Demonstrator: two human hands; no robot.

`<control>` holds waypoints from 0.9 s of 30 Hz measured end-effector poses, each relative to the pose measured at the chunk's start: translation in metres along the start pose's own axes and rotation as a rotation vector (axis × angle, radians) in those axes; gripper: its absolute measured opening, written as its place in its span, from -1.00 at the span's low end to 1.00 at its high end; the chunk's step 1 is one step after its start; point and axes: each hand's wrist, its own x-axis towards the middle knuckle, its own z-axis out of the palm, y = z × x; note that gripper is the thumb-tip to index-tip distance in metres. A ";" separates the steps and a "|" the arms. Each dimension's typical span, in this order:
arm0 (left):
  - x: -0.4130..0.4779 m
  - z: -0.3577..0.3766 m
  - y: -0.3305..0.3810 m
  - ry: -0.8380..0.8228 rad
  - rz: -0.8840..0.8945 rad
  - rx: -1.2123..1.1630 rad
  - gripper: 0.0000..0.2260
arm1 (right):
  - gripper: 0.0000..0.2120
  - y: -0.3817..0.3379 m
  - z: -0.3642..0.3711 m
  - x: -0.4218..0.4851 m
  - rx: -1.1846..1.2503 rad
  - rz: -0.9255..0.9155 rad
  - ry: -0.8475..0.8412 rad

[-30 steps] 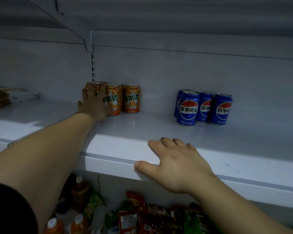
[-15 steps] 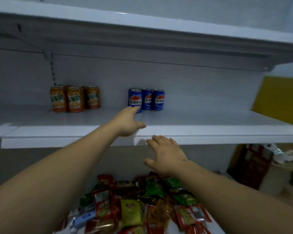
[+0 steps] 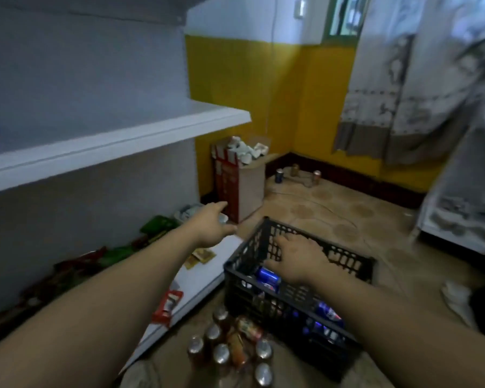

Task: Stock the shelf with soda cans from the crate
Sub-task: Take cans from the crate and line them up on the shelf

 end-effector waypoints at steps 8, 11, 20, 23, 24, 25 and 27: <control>0.109 0.177 0.023 -0.342 0.073 0.117 -0.39 | -0.43 0.147 0.103 0.023 0.171 0.280 -0.207; 0.155 0.228 0.006 -0.433 0.058 0.131 -0.49 | -0.42 0.179 0.146 0.050 0.212 0.330 -0.282; 0.249 0.354 -0.054 -0.699 0.010 0.260 -0.40 | -0.39 0.221 0.282 0.148 0.391 0.393 -0.495; 0.269 0.384 -0.073 -0.824 0.009 0.343 -0.32 | -0.39 0.223 0.319 0.175 0.388 0.340 -0.596; 0.274 0.392 -0.080 -0.862 0.010 0.372 -0.31 | -0.39 0.222 0.330 0.184 0.381 0.329 -0.626; 0.277 0.399 -0.085 -0.894 0.009 0.399 -0.29 | -0.40 0.220 0.341 0.192 0.367 0.318 -0.653; 0.283 0.409 -0.095 -0.934 0.006 0.443 -0.27 | -0.42 0.216 0.362 0.206 0.319 0.296 -0.693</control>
